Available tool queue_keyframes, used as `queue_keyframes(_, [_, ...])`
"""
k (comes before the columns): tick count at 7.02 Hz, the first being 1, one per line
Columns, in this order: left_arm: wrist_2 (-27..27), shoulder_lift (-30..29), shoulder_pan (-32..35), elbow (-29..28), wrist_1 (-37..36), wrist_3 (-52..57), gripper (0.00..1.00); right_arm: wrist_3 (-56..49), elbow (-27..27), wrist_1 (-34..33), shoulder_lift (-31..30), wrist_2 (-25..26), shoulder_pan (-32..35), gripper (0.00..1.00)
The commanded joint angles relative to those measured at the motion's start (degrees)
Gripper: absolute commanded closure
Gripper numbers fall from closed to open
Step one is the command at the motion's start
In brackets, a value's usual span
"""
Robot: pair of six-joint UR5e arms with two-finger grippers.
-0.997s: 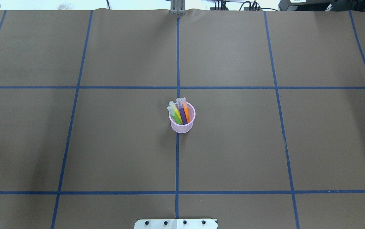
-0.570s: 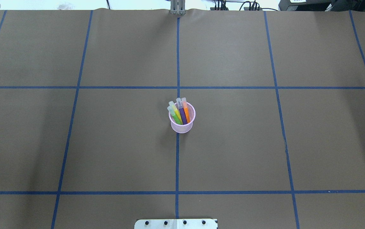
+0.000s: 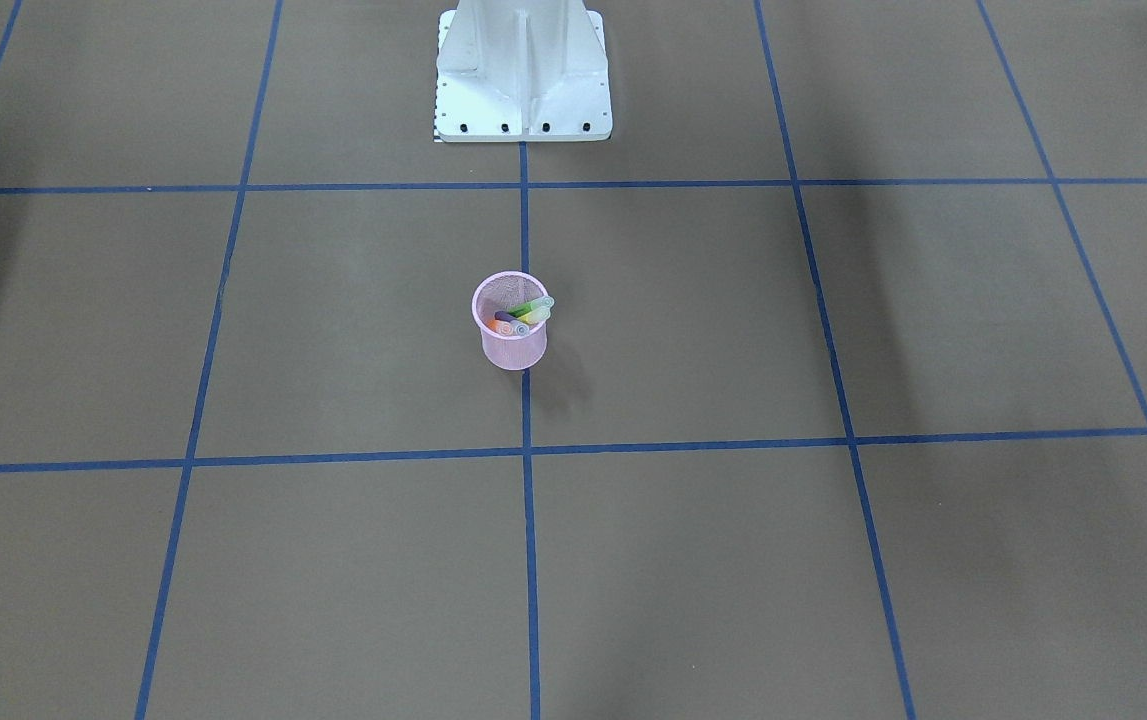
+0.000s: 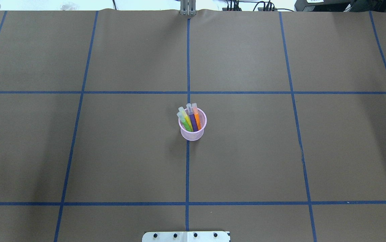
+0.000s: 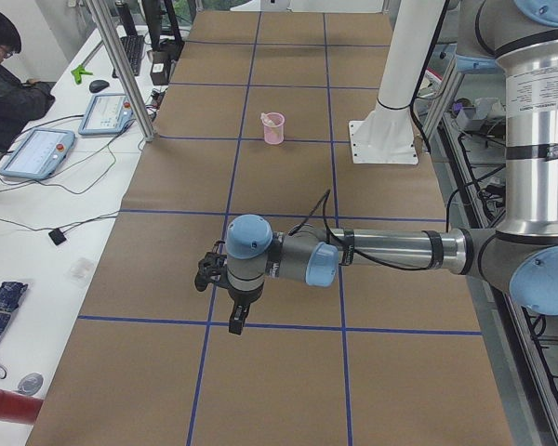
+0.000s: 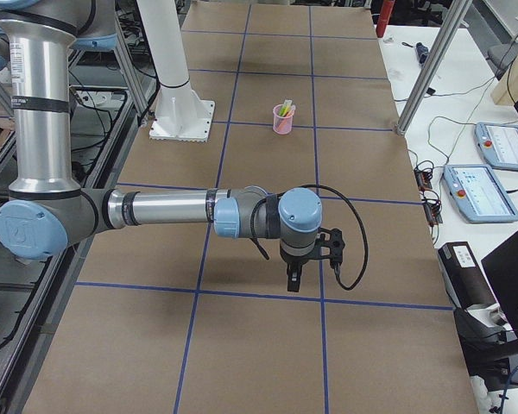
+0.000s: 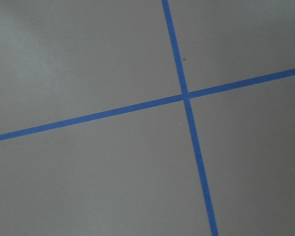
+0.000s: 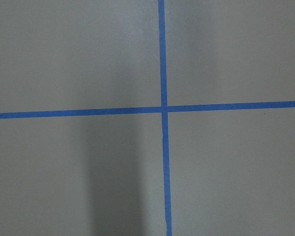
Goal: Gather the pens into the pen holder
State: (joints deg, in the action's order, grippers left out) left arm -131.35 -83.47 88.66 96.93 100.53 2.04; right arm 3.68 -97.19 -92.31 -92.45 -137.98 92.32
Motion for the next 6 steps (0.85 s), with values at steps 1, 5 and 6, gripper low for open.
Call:
queue_keyframes(1, [-0.75, 0.15, 0.02, 0.18, -0.07, -0.28, 0.00, 0.10, 0.24, 0.11, -0.63, -0.36, -0.04, 0.01])
queue_keyframes(5, [-1.54, 0.42, 0.46, 1.59, -0.24, -0.28, 0.00, -0.16, 0.07, 0.20, -1.68, -0.45, -0.04, 0.01])
queue_keyframes(6, [-1.54, 0.33, 1.50, 1.68, -0.42, -0.28, 0.00, -0.16, 0.07, 0.20, -1.68, -0.45, -0.04, 0.01])
